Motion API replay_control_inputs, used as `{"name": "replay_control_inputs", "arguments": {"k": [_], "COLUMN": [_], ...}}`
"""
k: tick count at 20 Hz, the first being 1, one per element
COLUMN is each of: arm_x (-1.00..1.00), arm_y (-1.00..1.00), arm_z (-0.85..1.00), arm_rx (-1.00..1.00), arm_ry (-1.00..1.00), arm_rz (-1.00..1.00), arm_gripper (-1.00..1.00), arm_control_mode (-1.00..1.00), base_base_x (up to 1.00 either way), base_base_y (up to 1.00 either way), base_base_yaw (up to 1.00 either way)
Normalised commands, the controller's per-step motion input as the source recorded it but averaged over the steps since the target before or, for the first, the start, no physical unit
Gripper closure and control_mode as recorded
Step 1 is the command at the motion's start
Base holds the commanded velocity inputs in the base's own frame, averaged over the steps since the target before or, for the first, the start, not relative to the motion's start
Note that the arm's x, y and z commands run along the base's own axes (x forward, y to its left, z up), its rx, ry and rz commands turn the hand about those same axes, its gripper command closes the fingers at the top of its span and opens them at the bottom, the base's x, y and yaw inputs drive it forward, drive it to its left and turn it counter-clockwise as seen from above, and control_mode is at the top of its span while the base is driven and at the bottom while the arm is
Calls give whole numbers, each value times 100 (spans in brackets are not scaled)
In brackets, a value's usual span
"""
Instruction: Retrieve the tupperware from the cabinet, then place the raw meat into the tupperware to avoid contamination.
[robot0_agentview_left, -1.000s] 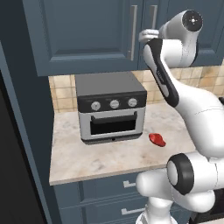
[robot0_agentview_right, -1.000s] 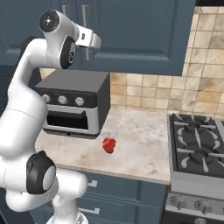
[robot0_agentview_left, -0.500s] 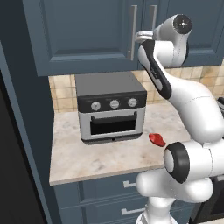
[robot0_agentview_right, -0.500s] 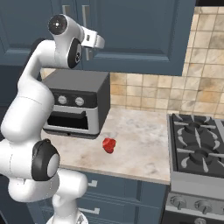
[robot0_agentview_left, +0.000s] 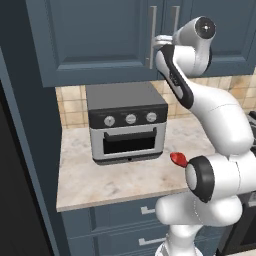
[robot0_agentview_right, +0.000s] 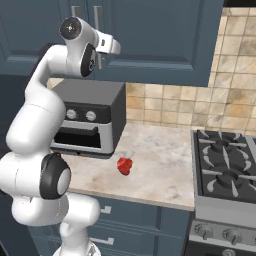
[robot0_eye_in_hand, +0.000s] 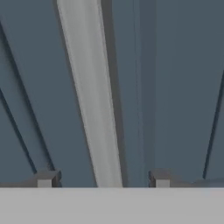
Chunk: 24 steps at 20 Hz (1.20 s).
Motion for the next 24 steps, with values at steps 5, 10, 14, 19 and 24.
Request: {"name": "replay_control_inputs", "arguments": {"k": [5, 10, 14, 19, 24], "arm_x": [44, -5, -54, -79, -80], "arm_y": [0, -12, -43, -48, -43], "arm_z": [-15, -17, -4, 0, 0], "arm_rx": [1, 0, 1, 2, 8], "arm_ry": [0, 0, 2, 1, 7], "arm_rz": [3, 1, 0, 0, 1], "arm_gripper": [100, 100, 100, 100, 100], "arm_control_mode": [-100, -100, -100, -100, -100], "base_base_x": [0, 0, 0, 0, 0], "base_base_y": [0, 0, 0, 0, 0], "base_base_yaw": [0, 0, 0, 0, 0]}}
